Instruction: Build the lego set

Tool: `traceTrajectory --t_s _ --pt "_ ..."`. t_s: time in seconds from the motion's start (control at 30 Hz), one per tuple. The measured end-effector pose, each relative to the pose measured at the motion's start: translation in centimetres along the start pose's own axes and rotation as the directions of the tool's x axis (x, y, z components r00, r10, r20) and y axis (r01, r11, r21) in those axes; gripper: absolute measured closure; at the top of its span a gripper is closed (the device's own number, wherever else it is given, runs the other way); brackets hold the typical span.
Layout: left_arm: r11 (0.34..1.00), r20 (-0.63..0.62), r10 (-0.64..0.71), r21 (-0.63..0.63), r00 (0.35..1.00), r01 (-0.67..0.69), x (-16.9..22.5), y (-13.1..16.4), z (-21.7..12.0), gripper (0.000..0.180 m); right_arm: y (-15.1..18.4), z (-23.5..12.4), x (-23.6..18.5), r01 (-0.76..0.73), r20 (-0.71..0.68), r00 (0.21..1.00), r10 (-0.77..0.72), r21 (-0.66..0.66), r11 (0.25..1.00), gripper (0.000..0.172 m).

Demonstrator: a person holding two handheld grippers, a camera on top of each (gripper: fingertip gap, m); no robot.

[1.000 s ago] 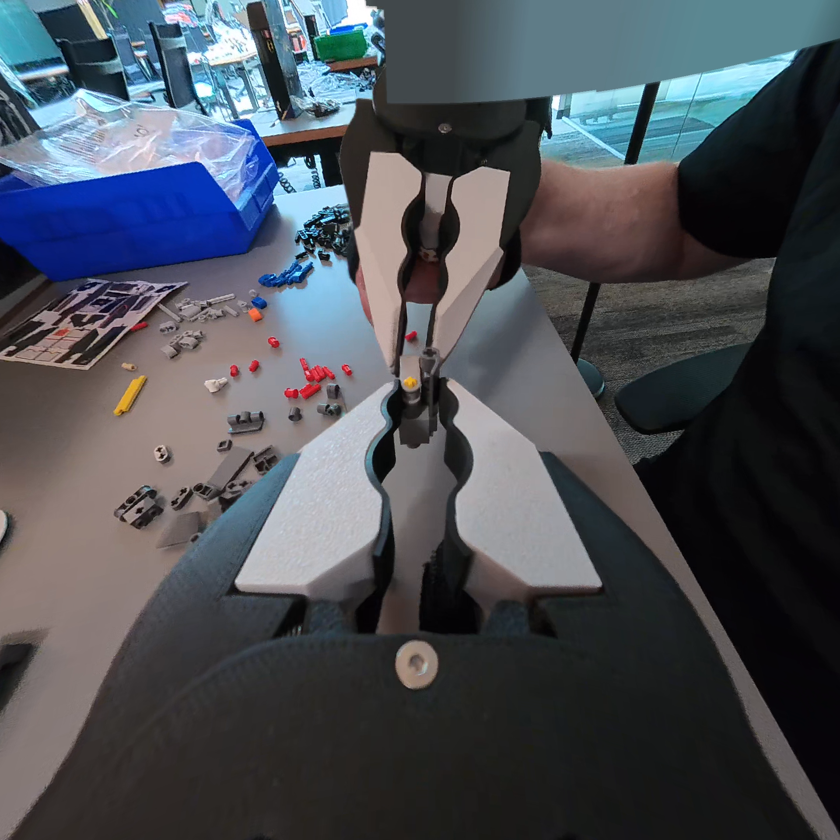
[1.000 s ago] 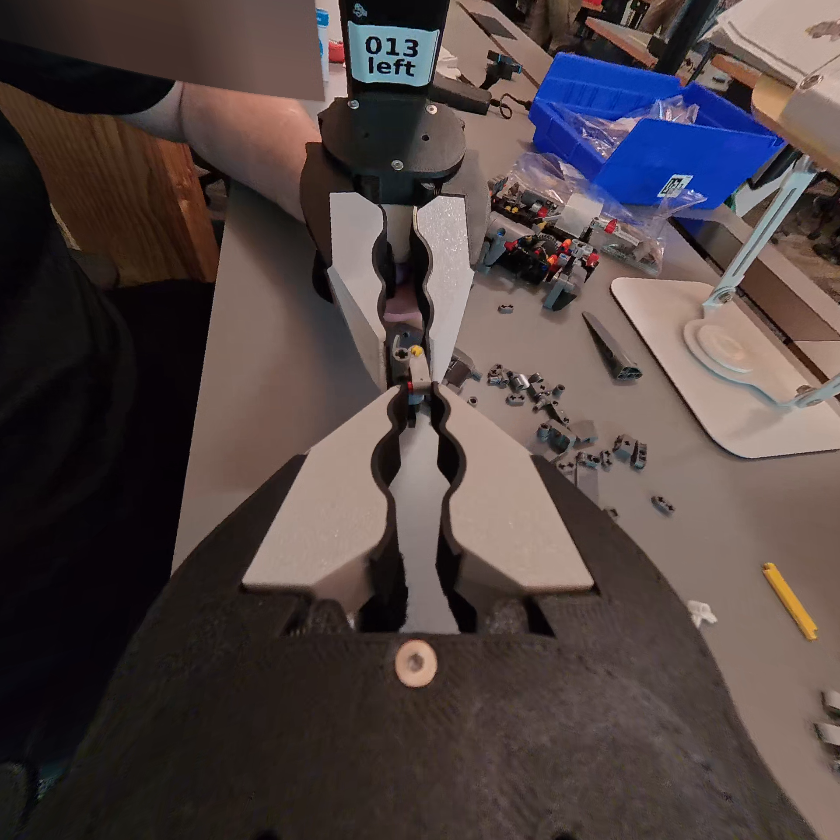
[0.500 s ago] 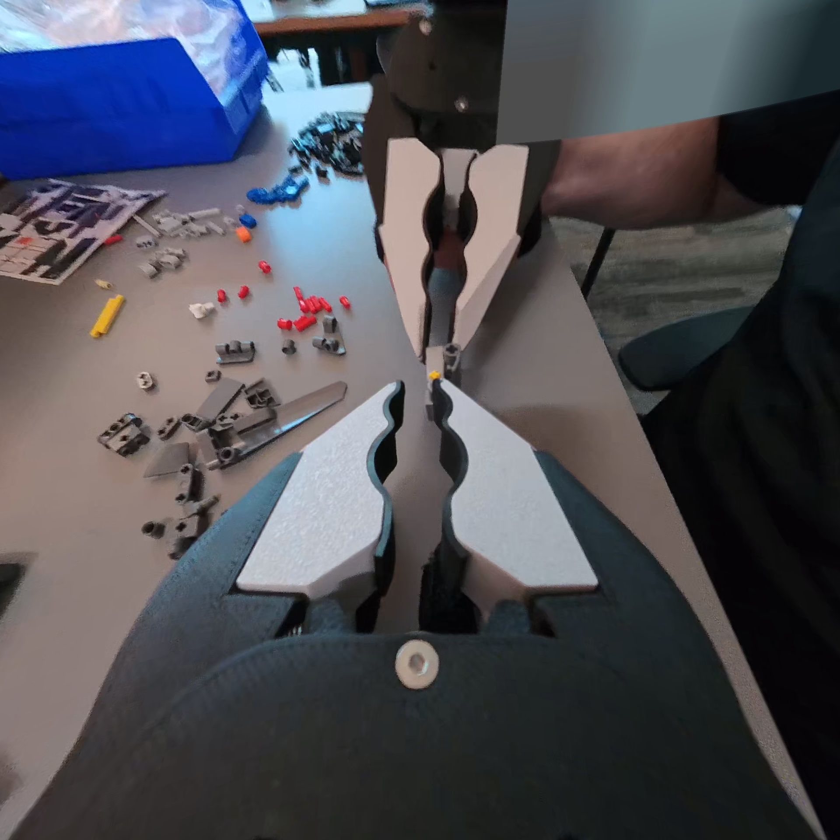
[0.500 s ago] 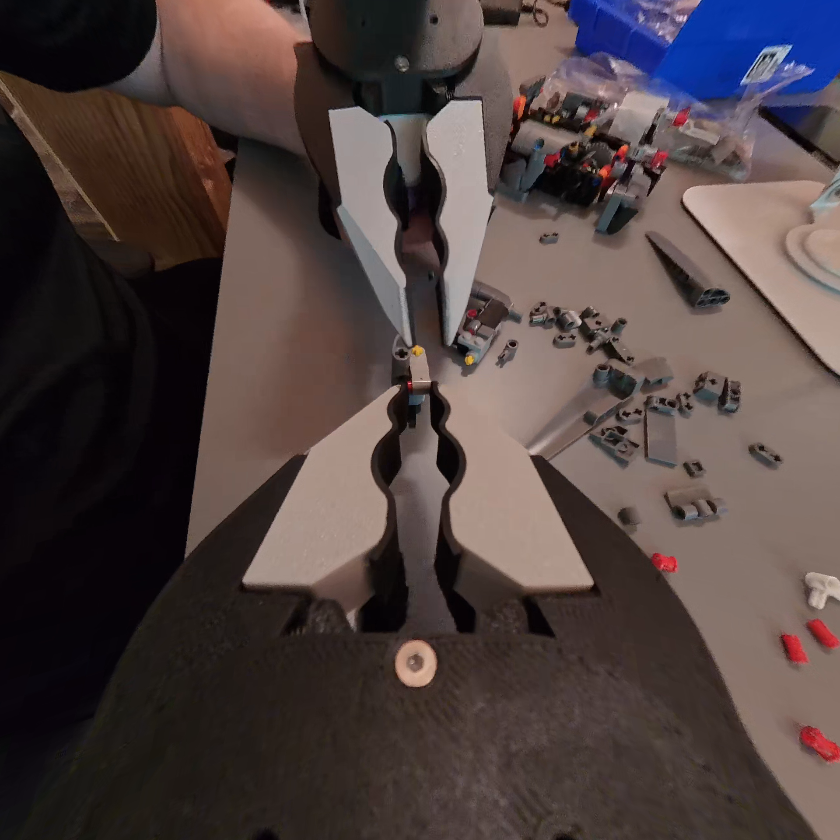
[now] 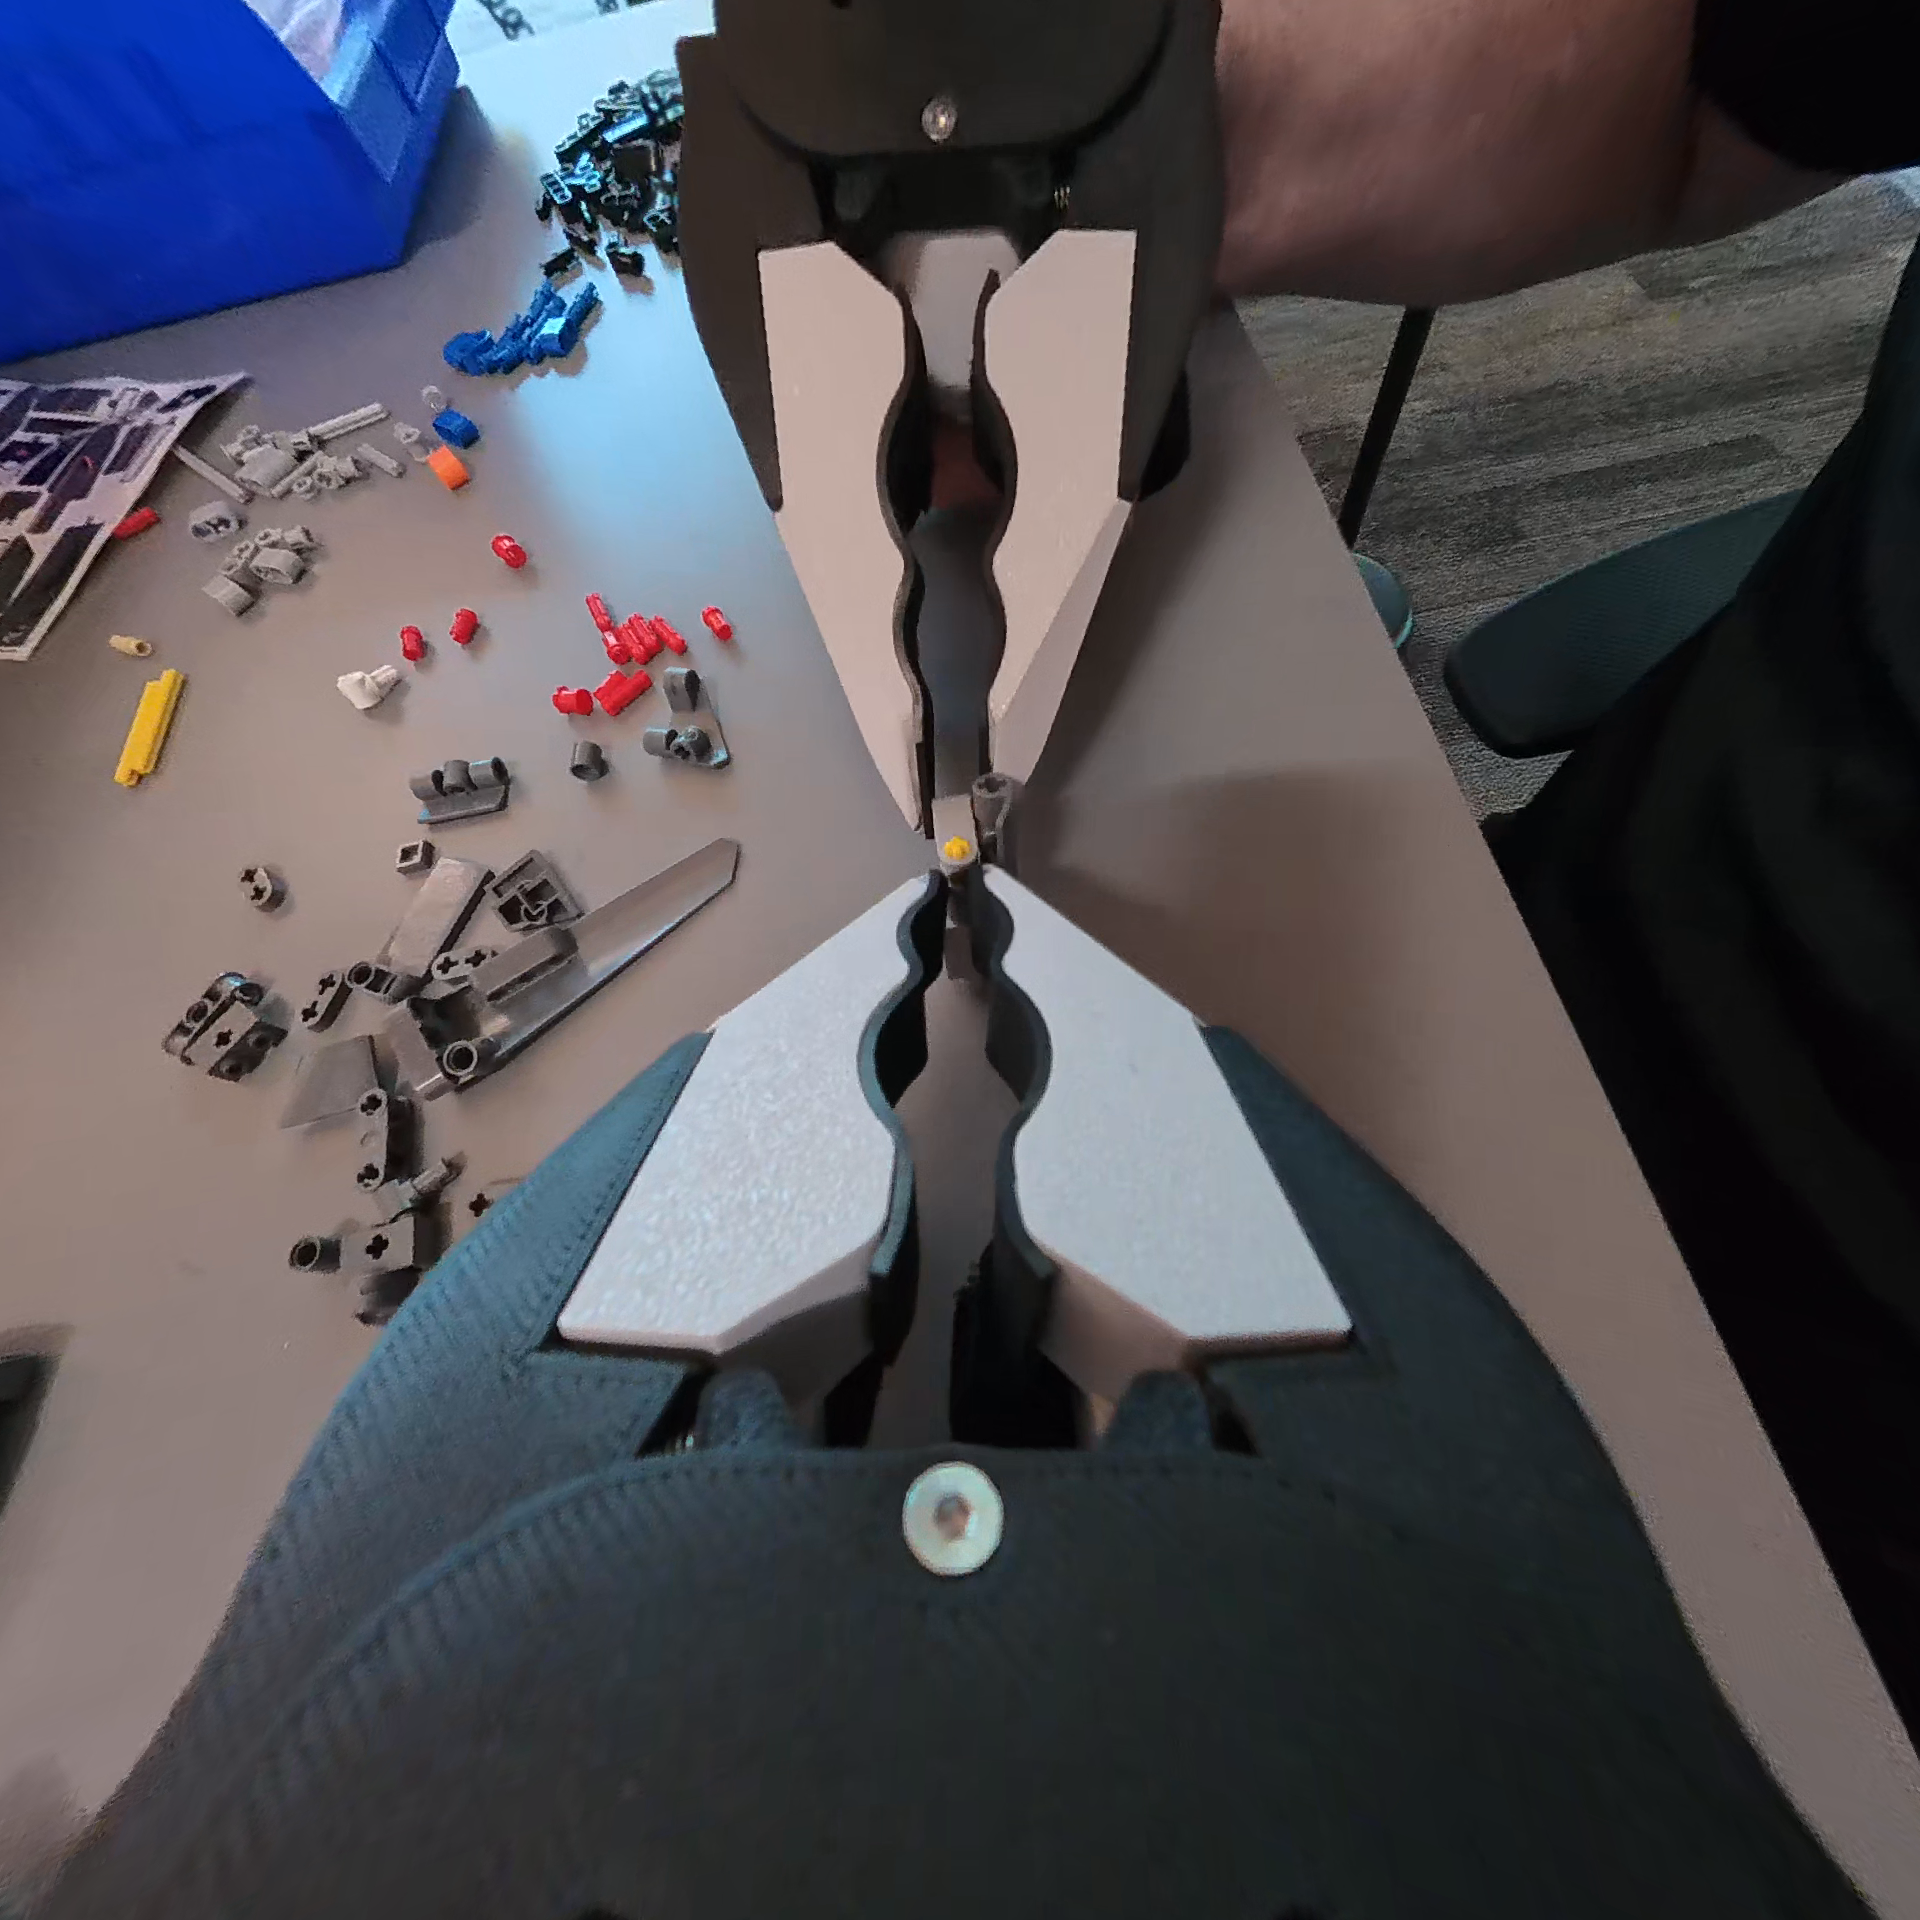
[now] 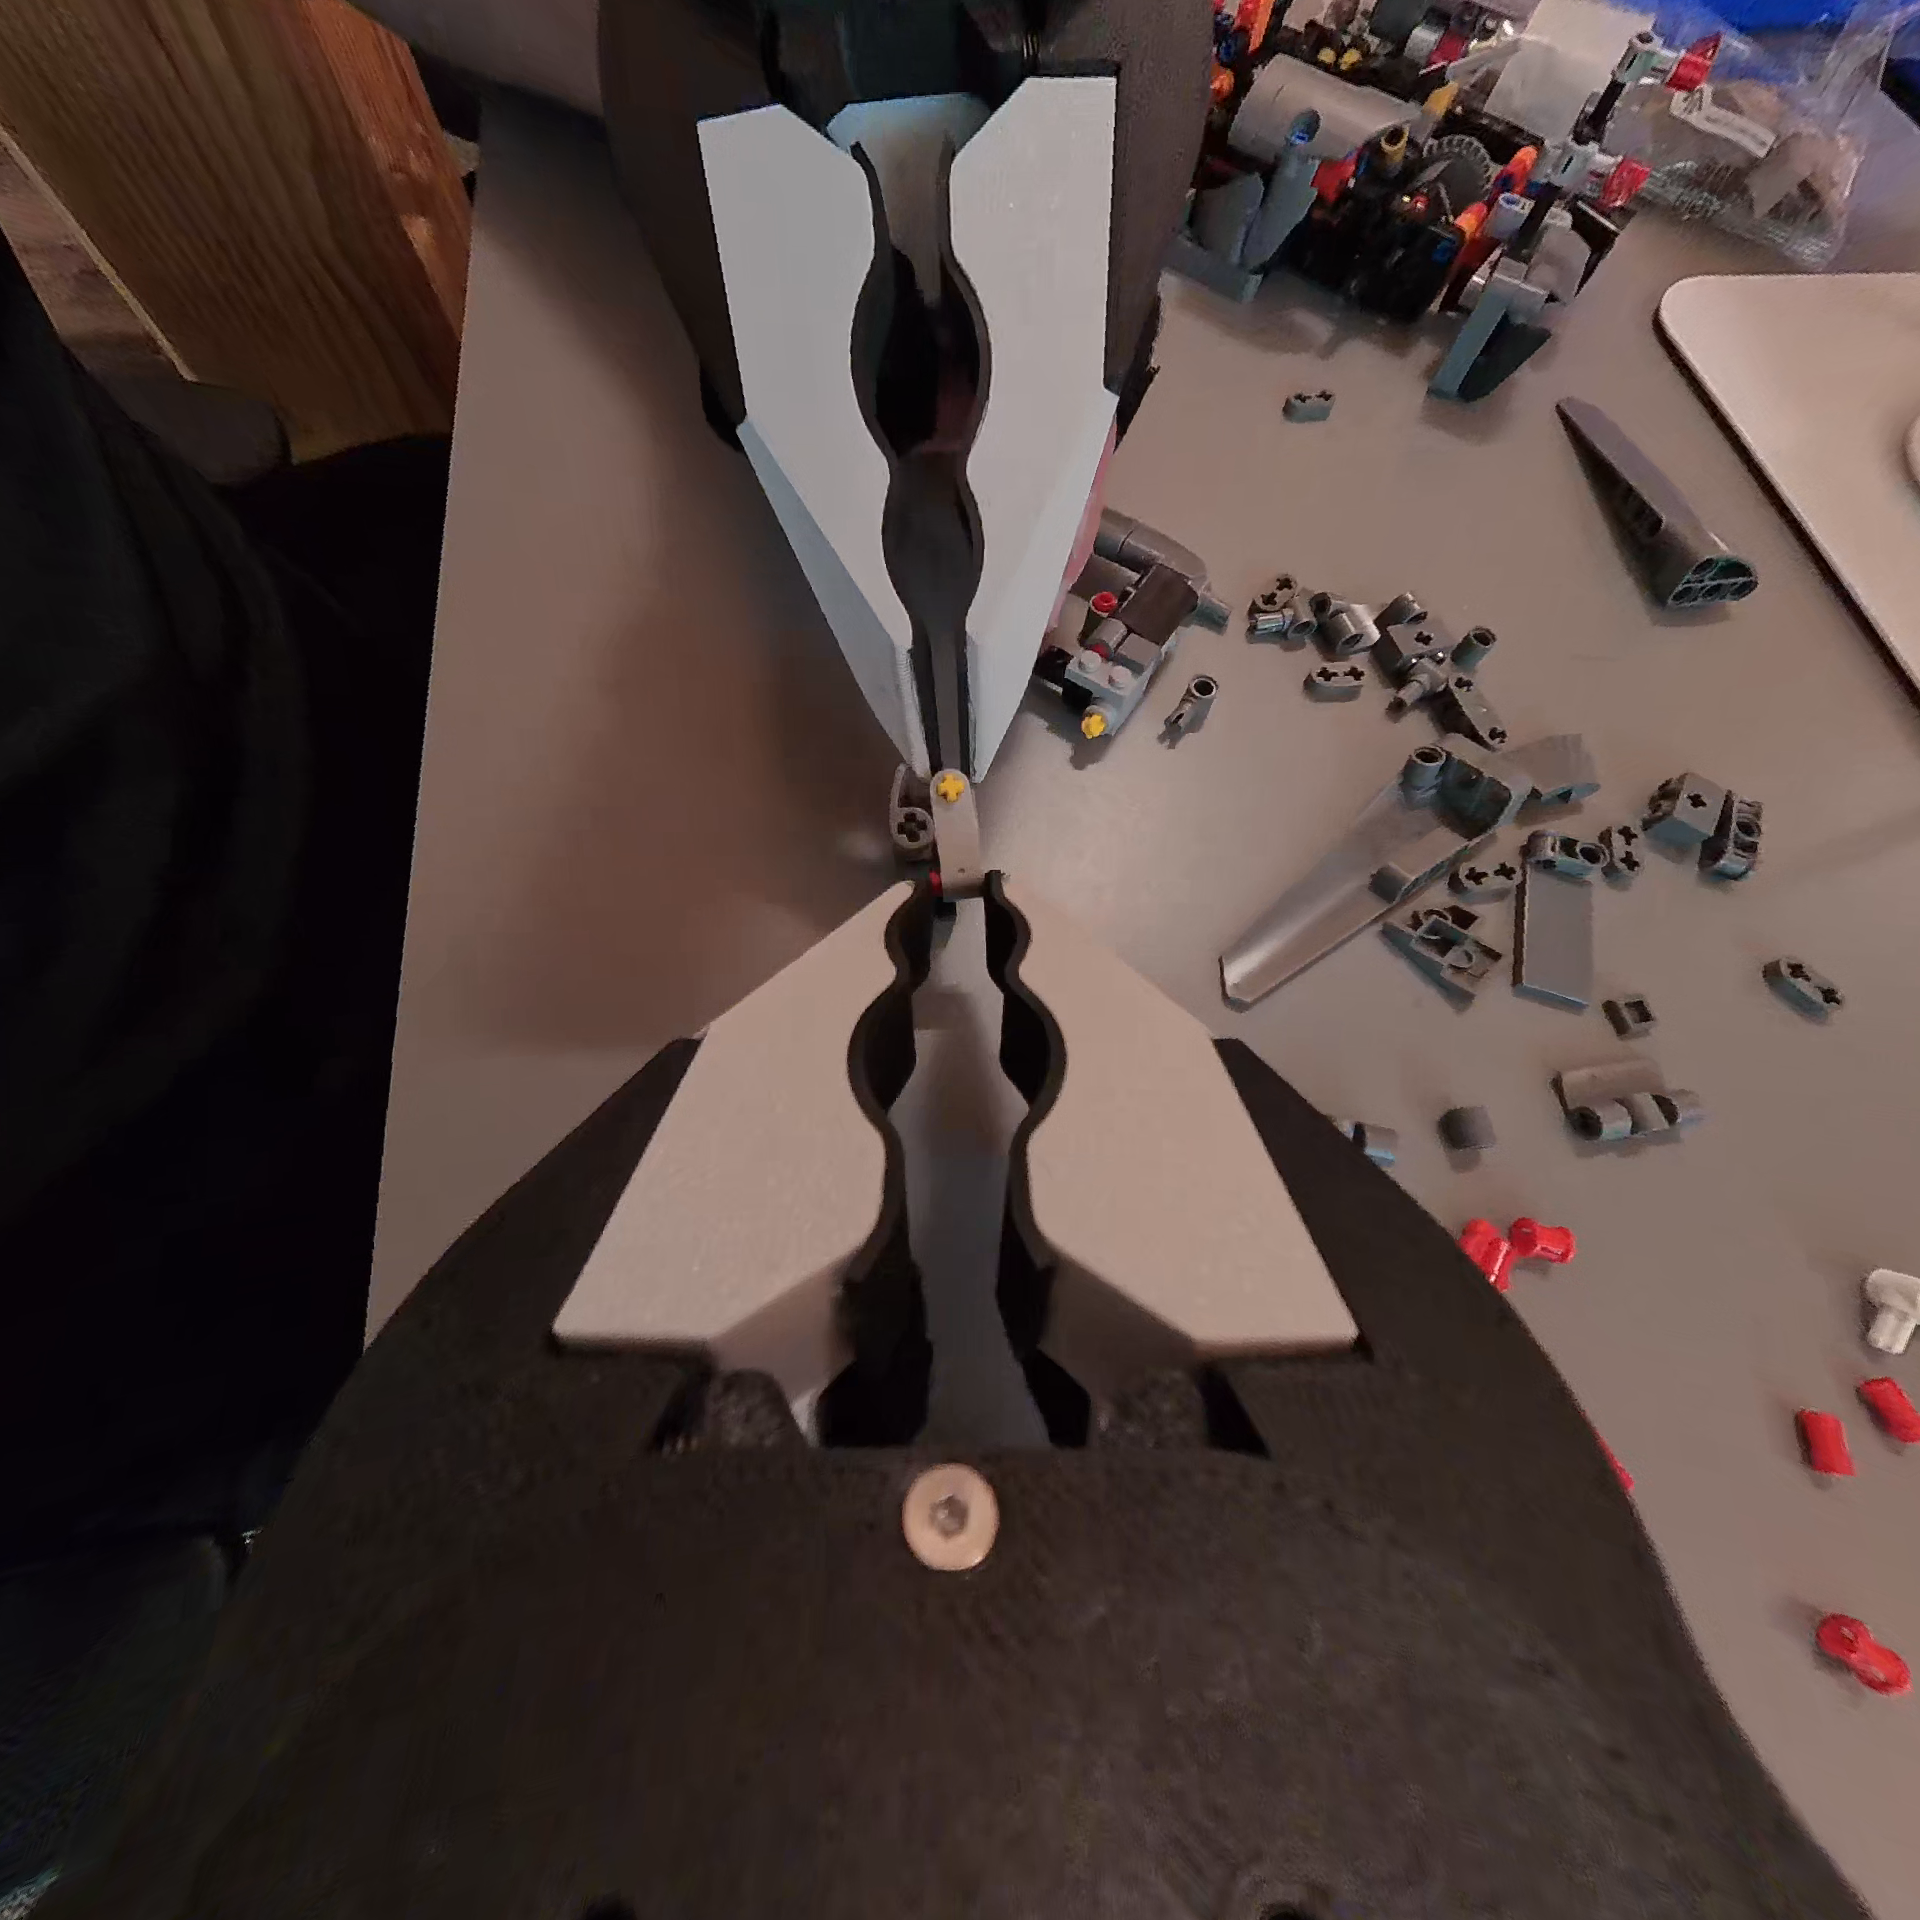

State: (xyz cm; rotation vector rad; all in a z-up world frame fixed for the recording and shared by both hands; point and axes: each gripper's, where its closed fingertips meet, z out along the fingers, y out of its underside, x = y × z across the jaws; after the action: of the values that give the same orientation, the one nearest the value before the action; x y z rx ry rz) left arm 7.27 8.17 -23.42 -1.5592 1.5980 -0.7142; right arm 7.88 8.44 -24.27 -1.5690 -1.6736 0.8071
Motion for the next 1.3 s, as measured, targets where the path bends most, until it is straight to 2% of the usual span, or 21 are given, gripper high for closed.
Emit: traceTrajectory --t_s 0.33,0.83,1.1,1.3 --pt "1.0 0.006 -0.007 -0.011 1.0 0.007 -0.1 0.2 -0.2 0.179 -0.4 0.1 -0.1 0.039 -0.008 0.999 -0.039 -0.012 0.999 0.166" --pt "1.0 0.044 -0.005 -0.022 0.999 0.006 -0.2 0.9 -1.0 0.18 -1.2 0.6 0.1 0.087 0.031 0.996 -0.083 -0.161 0.983 0.165" --pt "0.998 0.049 0.033 -0.045 0.998 -0.031 -0.1 1.2 -0.7 0.18 -1.0 0.7 0.0 0.071 0.021 0.997 -0.069 -0.137 0.988 0.165" --pt "1.0 0.069 -0.007 0.008 0.998 0.006 -0.9 0.6 -1.7 0.176 -1.0 0.7 0.1 0.073 0.024 0.997 -0.07 -0.134 0.988 0.165"
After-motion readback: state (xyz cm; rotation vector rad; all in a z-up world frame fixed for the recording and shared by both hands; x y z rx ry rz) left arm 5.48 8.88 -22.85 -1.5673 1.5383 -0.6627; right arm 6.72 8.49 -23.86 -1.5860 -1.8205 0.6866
